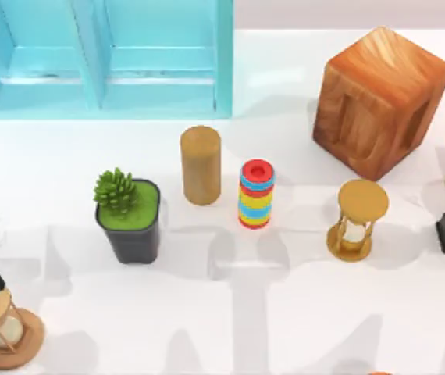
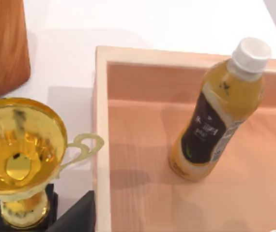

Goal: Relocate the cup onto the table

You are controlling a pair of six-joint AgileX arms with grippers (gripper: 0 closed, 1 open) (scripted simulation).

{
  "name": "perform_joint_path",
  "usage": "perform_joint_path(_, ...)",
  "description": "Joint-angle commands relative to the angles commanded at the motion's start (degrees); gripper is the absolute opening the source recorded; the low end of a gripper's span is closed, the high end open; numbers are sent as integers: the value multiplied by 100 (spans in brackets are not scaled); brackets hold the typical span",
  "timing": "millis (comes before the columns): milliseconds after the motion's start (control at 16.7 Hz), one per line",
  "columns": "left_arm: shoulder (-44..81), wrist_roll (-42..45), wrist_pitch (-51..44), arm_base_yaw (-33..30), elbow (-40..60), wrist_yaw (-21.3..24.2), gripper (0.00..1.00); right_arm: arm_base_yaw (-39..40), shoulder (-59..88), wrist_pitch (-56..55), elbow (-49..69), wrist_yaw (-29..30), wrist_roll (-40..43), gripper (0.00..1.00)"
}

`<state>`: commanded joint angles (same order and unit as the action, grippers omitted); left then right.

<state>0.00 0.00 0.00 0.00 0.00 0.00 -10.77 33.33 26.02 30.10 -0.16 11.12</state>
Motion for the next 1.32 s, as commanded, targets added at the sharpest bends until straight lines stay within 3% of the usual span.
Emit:
perform_joint_path(360,0,0,0,0,0,0,100,-1012,3695,2515,2693,-21,949,100)
perform_joint_path(720,0,0,0,0,0,0,100,-1783,6089,4294,4797,2,1692,100)
perform_joint_path(960,0,0,0,0,0,0,100,-2009,6750,4771,5447,13,1906,100)
perform_joint_path(1320,0,0,0,0,0,0,100,-1994,6759,4767,5452,13,1909,100)
